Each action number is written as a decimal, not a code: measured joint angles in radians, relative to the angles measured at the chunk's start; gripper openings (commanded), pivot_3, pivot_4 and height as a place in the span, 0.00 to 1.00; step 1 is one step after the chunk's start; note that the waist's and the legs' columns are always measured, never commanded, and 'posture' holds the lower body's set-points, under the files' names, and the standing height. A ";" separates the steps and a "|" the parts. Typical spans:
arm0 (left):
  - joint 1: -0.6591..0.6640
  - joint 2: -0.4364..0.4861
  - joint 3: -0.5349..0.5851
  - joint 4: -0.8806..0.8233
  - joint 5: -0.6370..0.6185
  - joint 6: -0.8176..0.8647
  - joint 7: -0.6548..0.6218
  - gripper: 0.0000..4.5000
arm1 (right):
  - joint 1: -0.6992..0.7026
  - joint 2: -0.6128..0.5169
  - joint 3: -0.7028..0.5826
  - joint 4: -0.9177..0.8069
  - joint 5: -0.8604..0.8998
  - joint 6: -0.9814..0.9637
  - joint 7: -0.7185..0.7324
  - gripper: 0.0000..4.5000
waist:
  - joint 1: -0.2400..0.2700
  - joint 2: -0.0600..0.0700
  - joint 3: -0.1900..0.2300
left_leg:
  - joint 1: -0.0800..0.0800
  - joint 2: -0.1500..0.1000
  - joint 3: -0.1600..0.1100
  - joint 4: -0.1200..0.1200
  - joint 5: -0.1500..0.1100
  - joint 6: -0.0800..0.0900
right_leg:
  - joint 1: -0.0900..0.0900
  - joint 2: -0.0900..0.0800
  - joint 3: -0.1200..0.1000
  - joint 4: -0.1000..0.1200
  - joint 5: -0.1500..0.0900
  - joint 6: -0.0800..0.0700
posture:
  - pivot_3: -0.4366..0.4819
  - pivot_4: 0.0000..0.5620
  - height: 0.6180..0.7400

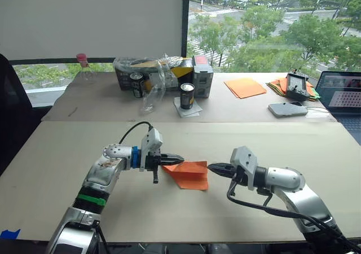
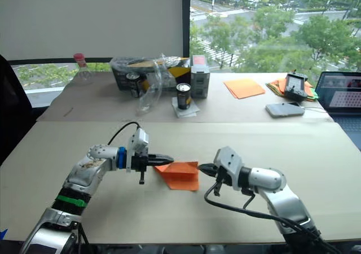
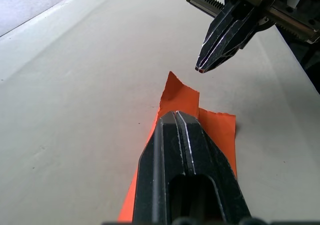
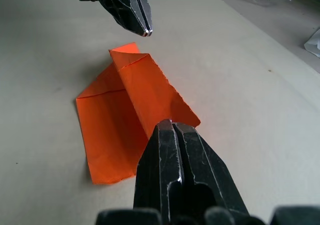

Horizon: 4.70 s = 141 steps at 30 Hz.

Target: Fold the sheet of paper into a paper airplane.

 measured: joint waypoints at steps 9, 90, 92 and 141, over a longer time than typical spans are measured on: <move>0.077 0.108 0.104 -0.177 -0.099 0.172 0.071 0.26 | -0.050 -0.020 -0.024 0.051 0.115 0.155 0.071 0.44 | 0.008 0.000 0.001 | 0.000 0.000 0.000 0.000 0.000 0.000 | 0.000 0.000 0.000 -0.001 0.000 0.000 | 0.48 0.27 0.43; 0.229 0.226 0.082 -0.285 -0.174 0.189 0.137 0.86 | -0.325 -0.079 0.105 0.308 -0.069 -0.324 0.033 0.31 | 0.004 0.004 0.006 | -0.001 0.001 0.003 -0.003 0.001 -0.002 | -0.004 0.001 0.003 0.000 0.001 -0.001 | 0.48 0.27 0.43; 0.224 0.223 0.084 -0.280 -0.168 0.168 0.144 0.86 | -0.326 -0.049 0.105 0.299 -0.062 -0.208 0.018 0.16 | 0.006 0.004 0.006 | -0.001 0.001 0.002 -0.003 0.001 -0.001 | -0.003 0.000 0.003 0.000 0.001 -0.001 | 0.48 0.27 0.43; -0.001 0.118 -0.173 0.001 0.006 0.007 -0.063 0.22 | -0.031 -0.053 0.256 -0.052 -0.114 0.085 0.074 0.00 | 0.013 0.004 0.006 | 0.004 0.000 0.002 -0.002 0.000 -0.001 | 0.002 0.000 0.001 -0.001 0.002 0.000 | 0.48 0.27 0.43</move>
